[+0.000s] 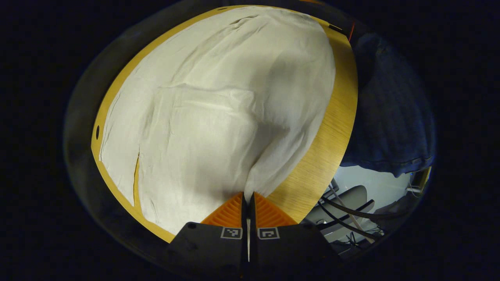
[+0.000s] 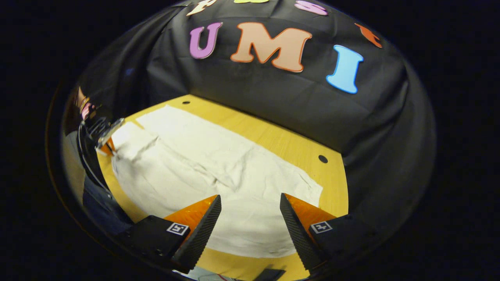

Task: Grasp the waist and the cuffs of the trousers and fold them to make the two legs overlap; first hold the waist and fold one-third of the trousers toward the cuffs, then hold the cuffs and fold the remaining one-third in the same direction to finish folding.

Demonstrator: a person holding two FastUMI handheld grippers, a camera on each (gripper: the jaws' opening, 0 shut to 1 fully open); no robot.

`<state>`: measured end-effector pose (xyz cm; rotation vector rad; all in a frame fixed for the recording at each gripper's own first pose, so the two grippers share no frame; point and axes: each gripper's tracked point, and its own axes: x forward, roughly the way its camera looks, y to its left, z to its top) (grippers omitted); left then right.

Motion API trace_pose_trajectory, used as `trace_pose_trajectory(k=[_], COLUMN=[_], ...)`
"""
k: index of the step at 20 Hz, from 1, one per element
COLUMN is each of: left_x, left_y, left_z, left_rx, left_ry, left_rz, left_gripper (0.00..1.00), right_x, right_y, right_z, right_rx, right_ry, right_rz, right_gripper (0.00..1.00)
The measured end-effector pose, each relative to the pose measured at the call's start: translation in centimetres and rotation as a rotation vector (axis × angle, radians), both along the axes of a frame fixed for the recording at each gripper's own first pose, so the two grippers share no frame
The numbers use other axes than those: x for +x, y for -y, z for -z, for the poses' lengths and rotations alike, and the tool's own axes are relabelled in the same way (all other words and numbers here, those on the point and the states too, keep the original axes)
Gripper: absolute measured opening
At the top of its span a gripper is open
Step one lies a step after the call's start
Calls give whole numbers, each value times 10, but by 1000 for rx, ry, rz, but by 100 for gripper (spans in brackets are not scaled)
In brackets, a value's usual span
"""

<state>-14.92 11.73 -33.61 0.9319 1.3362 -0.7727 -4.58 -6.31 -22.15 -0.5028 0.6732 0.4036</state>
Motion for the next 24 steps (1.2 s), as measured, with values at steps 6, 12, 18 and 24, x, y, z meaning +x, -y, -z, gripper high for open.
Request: trace_pose_trajectory(k=[6, 12, 18, 24], left_x=[-1, 0, 0, 0], left_y=[1, -1, -1, 0], left_z=[0, 2, 2, 2], left_rx=[27, 43, 50, 53], left_ry=[-6, 2, 0, -11], left_rz=[-22, -44, -48, -47], left_gripper=[0, 0, 0, 0], right_x=[-41, -73, -75, -77], right_y=[42, 69, 79, 78], right_z=[68, 121, 140, 143], right_rx=[-238, -386, -398, -419], right_ry=[-231, -439, -560, -618], right_rz=[-254, -461, -488, -498], right_gripper=[97, 99, 99, 92])
